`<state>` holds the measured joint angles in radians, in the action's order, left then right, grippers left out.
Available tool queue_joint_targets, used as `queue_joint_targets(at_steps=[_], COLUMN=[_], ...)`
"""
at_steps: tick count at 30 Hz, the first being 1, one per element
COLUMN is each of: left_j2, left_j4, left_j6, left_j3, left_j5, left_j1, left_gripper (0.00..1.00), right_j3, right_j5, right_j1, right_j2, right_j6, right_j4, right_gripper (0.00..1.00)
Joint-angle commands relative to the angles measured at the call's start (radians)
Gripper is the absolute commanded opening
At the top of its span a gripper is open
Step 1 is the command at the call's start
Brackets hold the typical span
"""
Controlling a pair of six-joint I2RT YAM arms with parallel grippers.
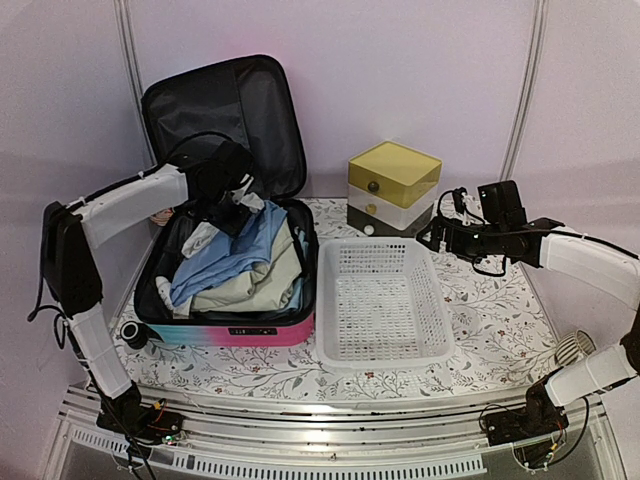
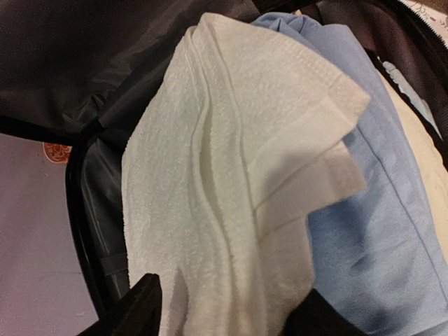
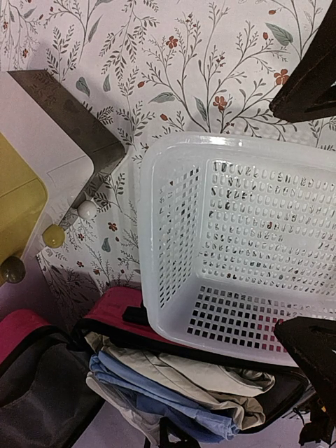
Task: Open, take out, and arrange the luggage
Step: Pick up the clothes from the opened luggage.
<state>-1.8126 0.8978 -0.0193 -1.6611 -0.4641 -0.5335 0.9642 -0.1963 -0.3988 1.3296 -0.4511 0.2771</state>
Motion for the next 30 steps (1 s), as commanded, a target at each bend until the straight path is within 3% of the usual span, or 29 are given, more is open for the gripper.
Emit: queue_joint_targets(at_steps=[1, 4, 8, 13, 21, 30], left_j2=[0.025, 0.022, 0.023, 0.035, 0.050, 0.068], left_j4=[-0.020, -0.012, -0.008, -0.010, -0.031, -0.044], left_j6=[-0.018, -0.021, -0.027, -0.027, -0.036, -0.051], left_j3=[-0.039, -0.038, -0.037, -0.046, -0.050, -0.048], left_j5=[-0.011, -0.011, -0.017, 0.056, 0.059, 0.186], left_j1=[0.022, 0.027, 0.030, 0.035, 0.047, 0.088], left_gripper=[0.55, 0.41, 0.38, 0.55, 0.55, 0.68], right_j3=[0.014, 0.014, 0.016, 0.020, 0.028, 0.032], right_j5=[0.000, 0.001, -0.001, -0.003, -0.008, -0.009], right_j1=[-0.004, -0.004, -0.005, -0.003, -0.004, -0.004], right_j2=[-0.030, -0.033, -0.034, -0.028, -0.023, -0.019], right_j6=[0.011, 0.011, 0.011, 0.012, 0.012, 0.011], right_j4=[0.004, 0.005, 0.006, 0.005, 0.004, 0.005], right_gripper=[0.99, 0.99, 0.99, 0.99, 0.99, 0.99])
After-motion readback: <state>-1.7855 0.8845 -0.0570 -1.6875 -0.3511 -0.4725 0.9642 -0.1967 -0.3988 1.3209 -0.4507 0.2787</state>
